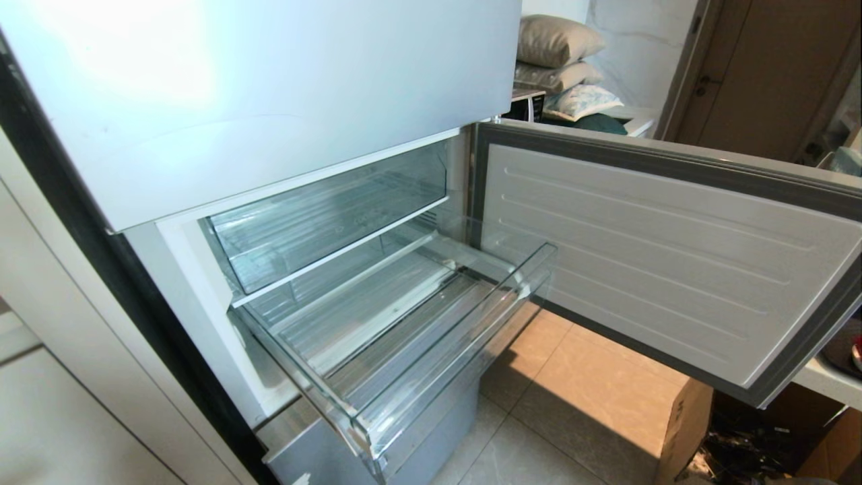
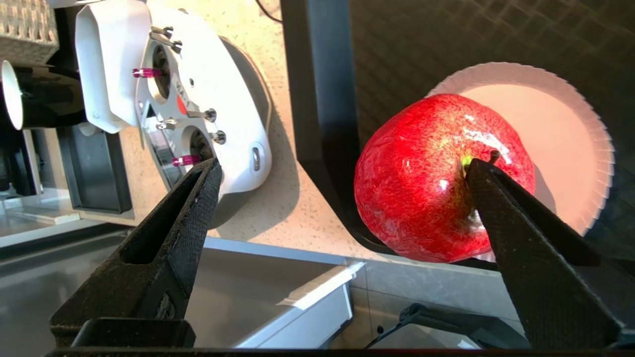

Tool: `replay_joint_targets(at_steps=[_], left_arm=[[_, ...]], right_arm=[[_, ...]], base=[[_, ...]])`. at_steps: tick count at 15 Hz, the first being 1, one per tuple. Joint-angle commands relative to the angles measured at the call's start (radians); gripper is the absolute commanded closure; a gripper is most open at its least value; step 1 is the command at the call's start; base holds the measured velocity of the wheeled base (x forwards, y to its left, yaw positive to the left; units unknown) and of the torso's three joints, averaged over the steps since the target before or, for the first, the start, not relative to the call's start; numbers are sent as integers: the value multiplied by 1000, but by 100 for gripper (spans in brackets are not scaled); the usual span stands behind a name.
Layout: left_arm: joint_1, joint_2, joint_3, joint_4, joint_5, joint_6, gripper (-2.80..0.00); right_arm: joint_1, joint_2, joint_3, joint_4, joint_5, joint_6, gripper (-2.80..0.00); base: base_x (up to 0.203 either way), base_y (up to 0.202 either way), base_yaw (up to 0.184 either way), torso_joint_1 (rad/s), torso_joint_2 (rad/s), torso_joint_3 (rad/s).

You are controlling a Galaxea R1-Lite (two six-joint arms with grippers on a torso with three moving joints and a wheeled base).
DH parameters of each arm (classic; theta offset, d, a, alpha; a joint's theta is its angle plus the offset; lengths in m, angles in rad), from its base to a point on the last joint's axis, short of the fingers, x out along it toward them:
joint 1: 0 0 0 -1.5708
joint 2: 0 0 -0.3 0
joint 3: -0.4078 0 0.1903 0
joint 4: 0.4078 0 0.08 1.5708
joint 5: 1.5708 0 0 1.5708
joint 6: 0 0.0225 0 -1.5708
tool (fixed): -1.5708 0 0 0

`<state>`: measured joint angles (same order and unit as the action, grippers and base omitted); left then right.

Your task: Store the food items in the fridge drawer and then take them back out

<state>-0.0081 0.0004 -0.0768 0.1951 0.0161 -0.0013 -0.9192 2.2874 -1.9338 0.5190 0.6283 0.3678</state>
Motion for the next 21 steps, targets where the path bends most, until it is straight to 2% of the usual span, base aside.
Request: replay_joint_targets(at_steps=[1, 15, 21], left_arm=[[-1, 0, 0, 1, 1, 0, 0], [0, 0, 0, 1, 1, 0, 0], [0, 0, 0, 1, 1, 0, 0]], right_arm=[[9, -2, -1, -2, 4, 9, -280], [24, -49, 14, -7, 4, 29, -280], [19, -216, 195, -7, -8, 20, -280]], base=[[0, 0, 0, 0, 0, 0], [0, 0, 0, 0, 0, 0], [0, 0, 0, 0, 0, 0]])
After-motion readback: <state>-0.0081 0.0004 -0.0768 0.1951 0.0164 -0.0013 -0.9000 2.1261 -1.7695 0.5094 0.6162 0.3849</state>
